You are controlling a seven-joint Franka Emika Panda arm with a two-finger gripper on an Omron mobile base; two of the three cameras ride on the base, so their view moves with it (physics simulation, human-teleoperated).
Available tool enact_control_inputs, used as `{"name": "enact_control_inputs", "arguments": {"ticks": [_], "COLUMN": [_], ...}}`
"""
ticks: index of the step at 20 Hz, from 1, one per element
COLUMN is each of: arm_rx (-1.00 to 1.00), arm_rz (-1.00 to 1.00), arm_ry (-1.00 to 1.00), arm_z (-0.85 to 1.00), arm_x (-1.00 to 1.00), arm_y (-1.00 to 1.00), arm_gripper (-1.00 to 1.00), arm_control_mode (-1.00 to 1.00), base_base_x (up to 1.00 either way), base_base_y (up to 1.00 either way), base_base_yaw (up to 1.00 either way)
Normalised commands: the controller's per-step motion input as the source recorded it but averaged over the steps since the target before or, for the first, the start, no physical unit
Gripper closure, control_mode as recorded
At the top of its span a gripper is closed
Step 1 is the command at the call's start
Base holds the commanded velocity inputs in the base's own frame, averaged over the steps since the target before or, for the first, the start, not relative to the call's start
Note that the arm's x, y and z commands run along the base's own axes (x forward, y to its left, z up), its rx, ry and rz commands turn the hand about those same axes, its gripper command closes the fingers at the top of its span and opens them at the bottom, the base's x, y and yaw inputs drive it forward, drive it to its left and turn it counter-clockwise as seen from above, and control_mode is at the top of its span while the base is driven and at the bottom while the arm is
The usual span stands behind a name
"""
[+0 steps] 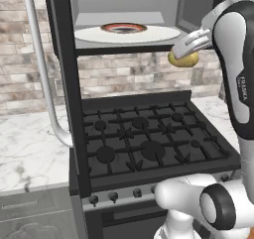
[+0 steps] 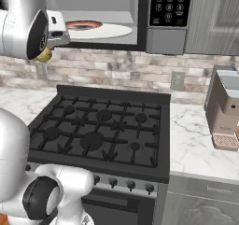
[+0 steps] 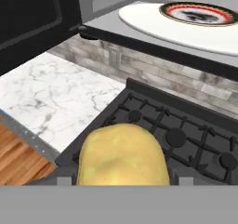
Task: Retrieve the reheated potato from the microwave, then place the potato, cheese, and condiment on the cutting board.
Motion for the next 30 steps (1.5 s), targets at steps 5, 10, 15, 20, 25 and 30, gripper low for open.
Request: {"name": "enact_control_inputs", "arguments": {"ticks": [5,10,15,20,25,30], "arm_rx": [0.00,0.01,0.06,0.11,0.03,0.00], "arm_rz": [-0.13,-0.08,-0.05,0.00,-0.03,-0.03], "arm_ry": [0.00,0.00,0.00,0.00,0.01,0.00], "arm_z": [-0.48,-0.66,-0.58,-0.43,-0.29,-0.17], "arm_x": [-0.37,-0.04,0.21,0.21,0.15,0.10], "arm_y": [-0.07,-0.06,-0.09,-0.09,0.00,0.03], "arm_gripper": [1.00,1.00,1.00,1.00,1.00,1.00], "arm_control_mode": [-1.00,-1.00,-1.00,-1.00,-1.00,-1.00], "base_base_x": [0.00,0.00,0.00,0.00,0.00,0.00], "base_base_y": [0.00,0.00,0.00,0.00,0.00,0.00], "base_base_yaw": [0.00,0.00,0.00,0.00,0.00,0.00]}}
